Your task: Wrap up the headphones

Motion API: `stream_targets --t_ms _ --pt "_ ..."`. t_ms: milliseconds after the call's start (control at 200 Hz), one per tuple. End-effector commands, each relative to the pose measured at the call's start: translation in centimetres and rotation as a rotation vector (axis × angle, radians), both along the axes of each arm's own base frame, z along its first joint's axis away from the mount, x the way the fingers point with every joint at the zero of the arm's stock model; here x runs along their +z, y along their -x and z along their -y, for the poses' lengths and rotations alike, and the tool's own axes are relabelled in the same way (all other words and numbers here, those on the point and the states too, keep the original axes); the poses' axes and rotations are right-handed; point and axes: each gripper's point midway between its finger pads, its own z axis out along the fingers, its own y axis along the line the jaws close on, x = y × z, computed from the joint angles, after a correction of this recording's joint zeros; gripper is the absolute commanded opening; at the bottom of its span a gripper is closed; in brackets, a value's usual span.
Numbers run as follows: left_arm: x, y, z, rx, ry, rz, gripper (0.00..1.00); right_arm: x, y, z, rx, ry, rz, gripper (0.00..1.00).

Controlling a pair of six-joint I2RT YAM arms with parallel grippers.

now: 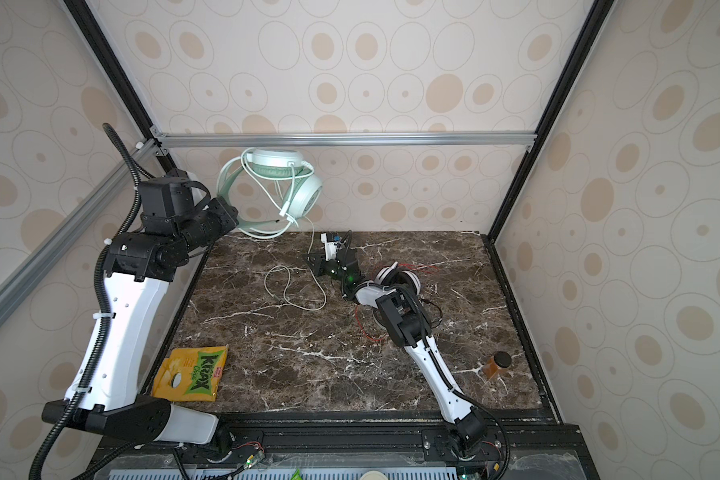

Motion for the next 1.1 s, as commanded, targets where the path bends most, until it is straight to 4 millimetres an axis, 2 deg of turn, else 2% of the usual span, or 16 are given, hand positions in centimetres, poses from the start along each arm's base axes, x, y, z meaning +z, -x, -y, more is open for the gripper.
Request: stream_targets --t_ms 0,75,195,285,360,365,380,470,550,715,910,1095 --pt "4.2 0.9 -0.3 0.011 0.069 0.135 0.00 1.2 0.8 -0.3 0.020 -0.031 0.029 0.09" --pt "4.1 0.8 -0.6 0.026 0.068 0.131 0.00 1.0 1.6 -0.1 0.036 -0.033 0.018 0.00" --pt "3.7 0.2 -1.3 0.059 0.067 0.118 0.00 0.9 4.2 1.4 0.057 -0.012 -0.008 0.00" --pt "3.7 -0.5 -2.7 0.113 0.055 0.112 0.00 0.3 7.4 3.1 0.069 0.062 -0.055 0.00" --pt "3.7 -1.1 -4.3 0.176 0.035 0.109 0.00 0.9 10.2 4.7 0.088 0.145 -0.061 0.00" --pt "3.7 -1.2 -4.4 0.179 0.034 0.109 0.00 0.3 10.5 5.0 0.089 0.155 -0.078 0.00" --pt "3.7 -1.4 -4.7 0.191 0.031 0.108 0.00 0.9 10.9 5.2 0.091 0.171 -0.065 0.00" --pt "3.3 -2.2 -6.3 0.249 0.015 0.101 0.00 1.1 14.1 7.2 0.115 0.299 -0.083 0.00" --pt "2.9 -3.1 -7.1 0.272 0.010 0.095 0.00 1.2 16.5 8.8 0.132 0.422 -0.090 0.00" --pt "1.7 -4.5 -9.2 0.343 -0.022 0.063 0.00 1.6 20.9 10.9 0.181 0.632 -0.049 0.00" --pt "0.2 -4.5 -12.3 0.499 -0.078 0.028 0.00 1.7 24.8 13.2 0.164 0.847 0.043 0.00" --pt "-1.0 -4.8 -13.4 0.535 -0.089 0.014 0.00 3.6 26.0 16.7 0.050 0.976 0.111 0.00"
